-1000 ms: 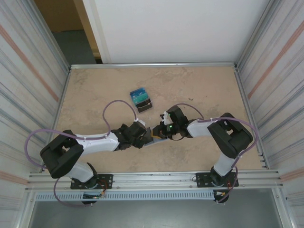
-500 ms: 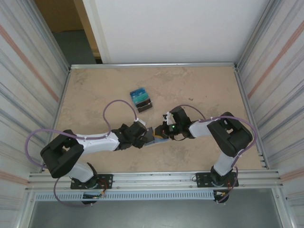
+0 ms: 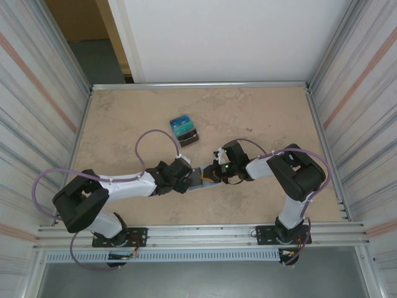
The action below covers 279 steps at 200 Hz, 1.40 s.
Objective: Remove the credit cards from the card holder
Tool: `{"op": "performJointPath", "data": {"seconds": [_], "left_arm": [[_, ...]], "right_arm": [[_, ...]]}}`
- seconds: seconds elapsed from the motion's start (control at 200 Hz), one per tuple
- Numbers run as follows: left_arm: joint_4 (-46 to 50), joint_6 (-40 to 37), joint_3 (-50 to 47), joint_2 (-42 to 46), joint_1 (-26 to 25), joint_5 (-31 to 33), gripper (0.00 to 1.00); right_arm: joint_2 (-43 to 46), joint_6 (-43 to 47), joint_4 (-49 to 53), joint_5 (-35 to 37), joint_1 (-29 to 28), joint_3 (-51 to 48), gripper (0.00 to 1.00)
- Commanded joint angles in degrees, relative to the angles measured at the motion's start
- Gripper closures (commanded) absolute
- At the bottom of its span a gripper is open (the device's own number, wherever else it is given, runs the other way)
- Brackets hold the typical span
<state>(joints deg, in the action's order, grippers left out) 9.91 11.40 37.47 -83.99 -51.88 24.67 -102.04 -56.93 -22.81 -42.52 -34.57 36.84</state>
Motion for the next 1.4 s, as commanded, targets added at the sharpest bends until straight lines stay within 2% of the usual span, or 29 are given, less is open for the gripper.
{"op": "performJointPath", "data": {"seconds": [0.0, 0.165, 0.486, 0.882, 1.393], "left_arm": [[2.33, -0.20, 2.47, 2.61, -0.34, 1.87, 0.01], [1.19, -0.38, 3.96, 2.49, -0.37, 1.80, 0.01], [-1.11, -1.02, 6.43, -4.10, -0.34, 0.27, 0.01], [2.55, -1.23, 5.45, -4.92, -0.31, 0.38, 0.01], [2.96, -1.03, 5.46, -4.70, -0.29, -0.10, 0.01]], "right_arm": [[-1.58, 0.42, -0.21, -0.54, 0.11, -0.37, 0.90], [-1.53, 0.23, -0.65, -0.72, 0.09, -0.37, 0.90], [-2.22, -0.09, -1.36, -1.31, 0.08, -0.45, 0.89], [-1.35, -3.42, -7.56, -3.51, 0.67, -1.84, 0.85], [-1.19, -4.25, -8.93, -3.93, 1.26, -2.28, 1.00]]}}
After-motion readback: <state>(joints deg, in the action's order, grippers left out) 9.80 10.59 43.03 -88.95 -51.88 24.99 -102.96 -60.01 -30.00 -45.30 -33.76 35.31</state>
